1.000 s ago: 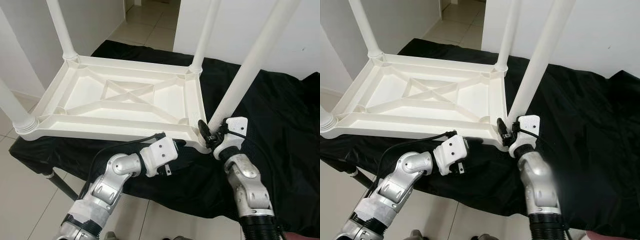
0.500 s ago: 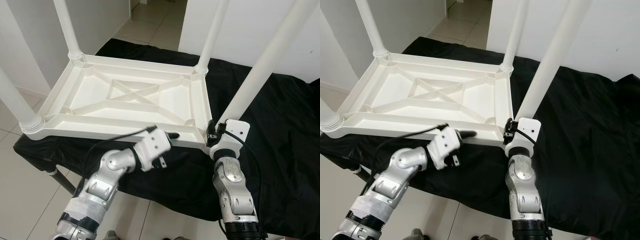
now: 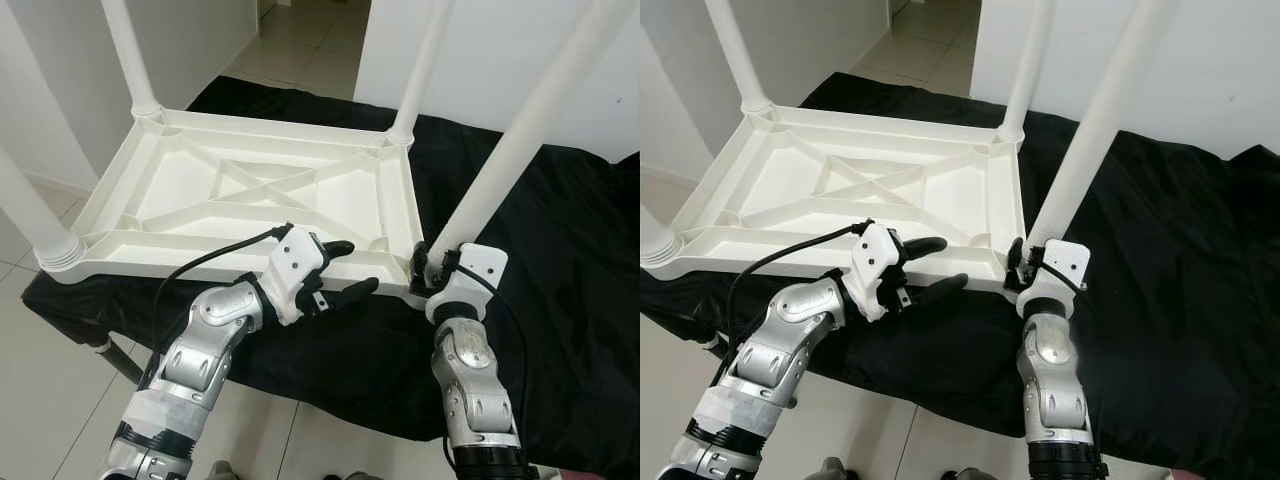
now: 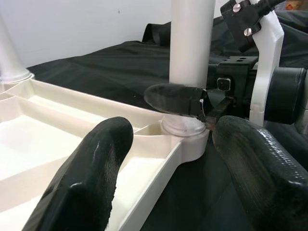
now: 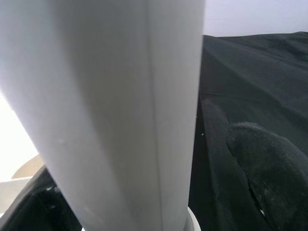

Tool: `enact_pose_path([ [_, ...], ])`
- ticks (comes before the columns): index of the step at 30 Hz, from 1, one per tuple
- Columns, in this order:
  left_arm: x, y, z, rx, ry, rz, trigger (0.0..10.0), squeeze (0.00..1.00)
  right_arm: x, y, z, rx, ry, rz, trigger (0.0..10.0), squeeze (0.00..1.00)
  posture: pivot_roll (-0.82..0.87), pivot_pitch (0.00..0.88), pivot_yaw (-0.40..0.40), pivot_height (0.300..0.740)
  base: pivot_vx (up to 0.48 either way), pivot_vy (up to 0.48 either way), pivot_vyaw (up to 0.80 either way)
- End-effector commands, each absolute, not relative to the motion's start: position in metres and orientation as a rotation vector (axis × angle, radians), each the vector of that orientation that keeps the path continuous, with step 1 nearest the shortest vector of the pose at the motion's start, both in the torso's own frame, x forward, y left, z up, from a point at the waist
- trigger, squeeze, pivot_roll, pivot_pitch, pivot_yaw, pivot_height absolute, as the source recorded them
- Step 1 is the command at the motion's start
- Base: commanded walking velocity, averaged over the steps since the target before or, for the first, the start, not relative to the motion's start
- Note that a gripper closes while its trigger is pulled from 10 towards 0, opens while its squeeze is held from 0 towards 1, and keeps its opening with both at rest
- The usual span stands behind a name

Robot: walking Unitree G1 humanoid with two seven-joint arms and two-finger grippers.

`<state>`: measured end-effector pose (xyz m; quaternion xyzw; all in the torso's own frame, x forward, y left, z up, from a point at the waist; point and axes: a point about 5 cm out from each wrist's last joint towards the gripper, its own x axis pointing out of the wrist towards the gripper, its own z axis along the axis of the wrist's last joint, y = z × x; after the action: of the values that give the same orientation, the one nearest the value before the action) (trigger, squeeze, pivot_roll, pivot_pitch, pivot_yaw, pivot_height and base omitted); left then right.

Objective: Building children table

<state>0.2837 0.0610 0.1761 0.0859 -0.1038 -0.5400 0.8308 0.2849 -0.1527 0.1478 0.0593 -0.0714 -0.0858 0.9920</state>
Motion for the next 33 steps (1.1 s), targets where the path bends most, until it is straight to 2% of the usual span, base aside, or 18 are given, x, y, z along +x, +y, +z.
enact_pose_path([
  [1, 0.285, 0.06, 0.174, 0.188, -0.215, -1.129, 10.0, 0.0, 0.285, -0.154, 0.146, 0.12, -0.149, -0.166, 10.0, 1.0, 0.0, 0.116, -0.069, 0.74, 0.0, 0.0, 0.0],
  [5, 0.287, 0.06, 0.176, 0.19, -0.228, -1.107, 10.0, 0.0, 0.287, -0.155, 0.148, 0.108, -0.161, -0.16, 10.0, 1.0, 0.0, 0.118, -0.065, 0.74, 0.0, 0.0, 0.0],
  [6, 0.289, 0.061, 0.177, 0.184, -0.234, -1.086, 10.0, 0.0, 0.287, -0.154, 0.149, 0.111, -0.168, -0.138, 10.0, 0.11, -0.01, 0.119, -0.061, 0.74, 0.0, 0.0, 0.0],
  [7, 0.291, 0.062, 0.177, 0.181, -0.234, -1.058, 10.0, 0.0, 0.287, -0.153, 0.149, 0.12, -0.178, -0.098, 10.0, 0.0, 0.0, 0.122, -0.062, 0.74, 0.0, 0.0, 0.0],
  [11, 0.291, 0.065, 0.178, 0.173, -0.229, -1.013, 10.0, 0.0, 0.285, -0.15, 0.149, 0.123, -0.203, -0.021, 10.0, 0.0, -0.01, 0.126, -0.063, 0.74, 0.0, 0.0, 0.0],
  [21, 0.298, 0.078, 0.174, 0.15, -0.179, -0.837, 10.0, 0.0, 0.281, -0.162, 0.151, 0.115, -0.258, 0.088, 10.0, 0.0, 0.01, 0.122, -0.05, 0.74, 0.0, 0.0, 0.0],
  [27, 0.295, 0.08, 0.176, 0.168, -0.25, -0.752, 10.0, 0.0, 0.274, -0.162, 0.146, 0.104, -0.264, 0.082, 10.0, 0.0, 0.0, 0.118, -0.036, 0.74, 0.0, 0.0, 0.0],
  [33, 0.301, 0.082, 0.17, 0.012, -0.206, -0.62, 10.0, 0.0, 0.266, -0.161, 0.137, 0.102, -0.25, 0.052, 10.0, 0.0, -0.02, 0.113, -0.015, 0.74, 0.0, 0.0, 0.0],
])
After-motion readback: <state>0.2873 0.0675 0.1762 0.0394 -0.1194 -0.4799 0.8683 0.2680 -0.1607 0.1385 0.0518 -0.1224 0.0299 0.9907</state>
